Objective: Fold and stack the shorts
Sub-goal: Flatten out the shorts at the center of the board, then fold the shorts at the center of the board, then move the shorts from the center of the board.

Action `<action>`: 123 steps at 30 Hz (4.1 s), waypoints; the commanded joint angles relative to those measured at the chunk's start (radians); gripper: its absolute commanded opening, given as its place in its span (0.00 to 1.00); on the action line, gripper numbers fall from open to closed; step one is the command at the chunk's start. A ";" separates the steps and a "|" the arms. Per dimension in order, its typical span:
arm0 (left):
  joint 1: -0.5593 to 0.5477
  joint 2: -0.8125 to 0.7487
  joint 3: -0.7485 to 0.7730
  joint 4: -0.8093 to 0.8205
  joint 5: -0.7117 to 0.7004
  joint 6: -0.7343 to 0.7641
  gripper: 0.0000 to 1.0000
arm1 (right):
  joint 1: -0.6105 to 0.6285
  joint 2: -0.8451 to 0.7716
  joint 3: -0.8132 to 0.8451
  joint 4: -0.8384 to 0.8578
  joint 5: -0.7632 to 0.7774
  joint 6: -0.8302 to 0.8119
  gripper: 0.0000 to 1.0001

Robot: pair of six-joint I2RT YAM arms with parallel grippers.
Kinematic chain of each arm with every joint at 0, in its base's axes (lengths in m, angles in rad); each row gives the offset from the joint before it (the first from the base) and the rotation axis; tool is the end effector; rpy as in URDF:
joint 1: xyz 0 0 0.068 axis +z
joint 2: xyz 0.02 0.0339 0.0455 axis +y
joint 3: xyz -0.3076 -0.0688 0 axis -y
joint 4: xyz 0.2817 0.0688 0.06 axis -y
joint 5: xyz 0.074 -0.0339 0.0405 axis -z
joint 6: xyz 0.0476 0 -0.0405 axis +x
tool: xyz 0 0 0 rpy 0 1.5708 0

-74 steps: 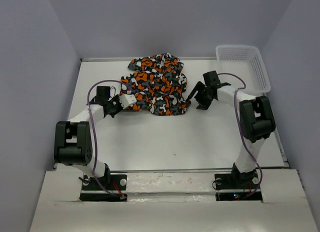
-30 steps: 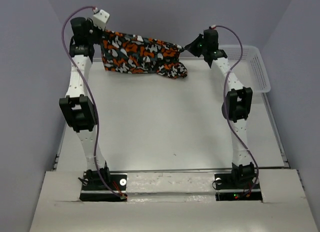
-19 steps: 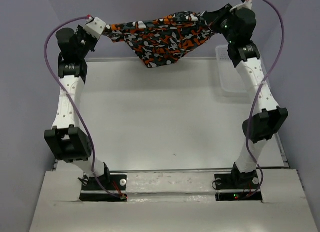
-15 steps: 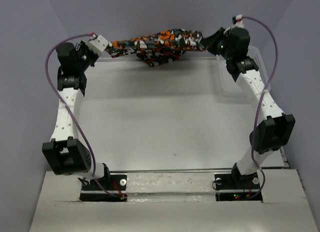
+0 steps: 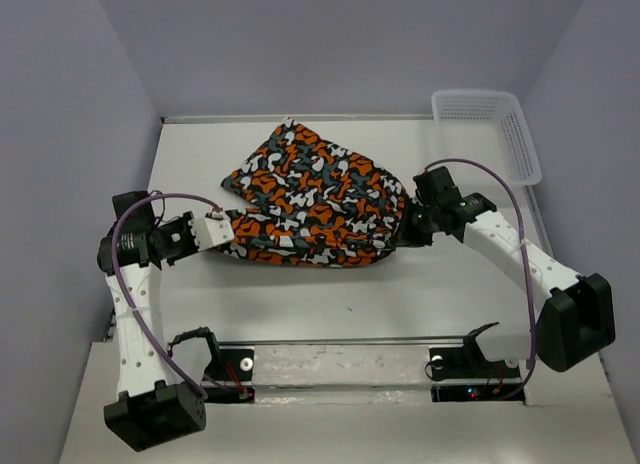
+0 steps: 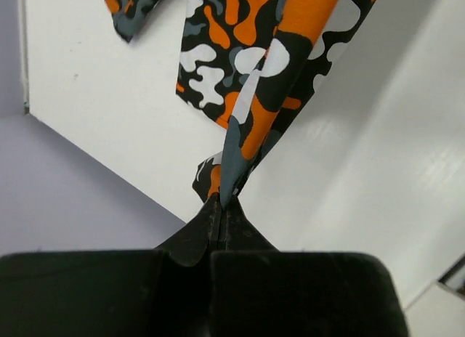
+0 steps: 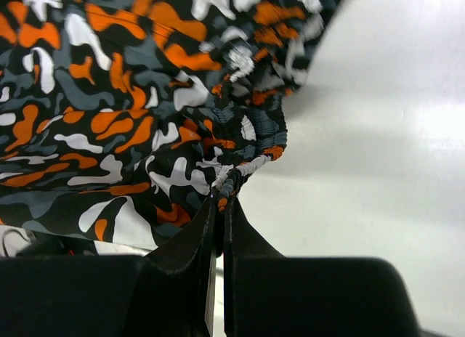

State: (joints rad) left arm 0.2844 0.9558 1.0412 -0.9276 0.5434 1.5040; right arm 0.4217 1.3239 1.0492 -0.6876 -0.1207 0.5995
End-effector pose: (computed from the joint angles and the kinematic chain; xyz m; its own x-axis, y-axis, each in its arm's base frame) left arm 0.1936 0.0309 0.3629 0.0423 0.9021 -0.4294 0.7206 0.2702 0.6386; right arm 0.2728 0.1287 0.2936 -0.8828 0.2179 -0.4162 0.0351 0.9140 0.4041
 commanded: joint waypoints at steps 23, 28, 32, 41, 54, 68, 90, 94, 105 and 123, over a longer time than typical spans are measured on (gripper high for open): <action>-0.298 0.661 0.531 0.848 -0.241 -0.613 0.00 | -0.162 0.308 0.363 -0.072 0.185 0.129 0.01; -0.332 0.866 0.726 0.852 -0.358 -0.732 0.00 | -0.172 0.402 0.431 -0.049 0.156 0.163 0.01; -0.335 0.948 0.772 0.875 -0.421 -0.751 0.00 | -0.181 0.466 0.478 -0.027 0.132 0.203 0.01; -0.361 1.043 0.773 1.047 -0.510 -0.786 0.00 | -0.190 0.572 0.630 -0.026 0.156 0.215 0.01; -0.418 1.254 0.876 1.161 -0.618 -0.875 0.01 | -0.219 0.780 0.848 0.087 0.179 0.238 0.46; -0.439 1.426 1.032 1.095 -0.799 -0.972 0.99 | -0.207 0.894 1.063 0.086 0.231 -0.006 0.64; -0.306 1.295 0.778 0.510 -0.496 -1.045 0.99 | -0.103 0.925 0.750 0.013 0.240 0.029 0.63; -0.304 1.256 0.679 0.532 -0.491 -1.025 0.88 | -0.103 0.913 0.695 0.028 0.216 -0.010 0.44; -0.300 0.951 0.156 0.506 -0.341 -0.936 0.09 | -0.093 0.651 0.407 0.059 0.095 -0.233 0.29; -0.292 0.742 0.413 0.397 -0.300 -0.874 0.63 | -0.103 0.442 0.405 -0.161 0.058 -0.267 0.87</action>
State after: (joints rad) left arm -0.0124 1.6806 1.3090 -0.5655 0.2100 0.6434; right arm 0.3286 1.8423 1.3434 -0.7914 -0.1204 0.3321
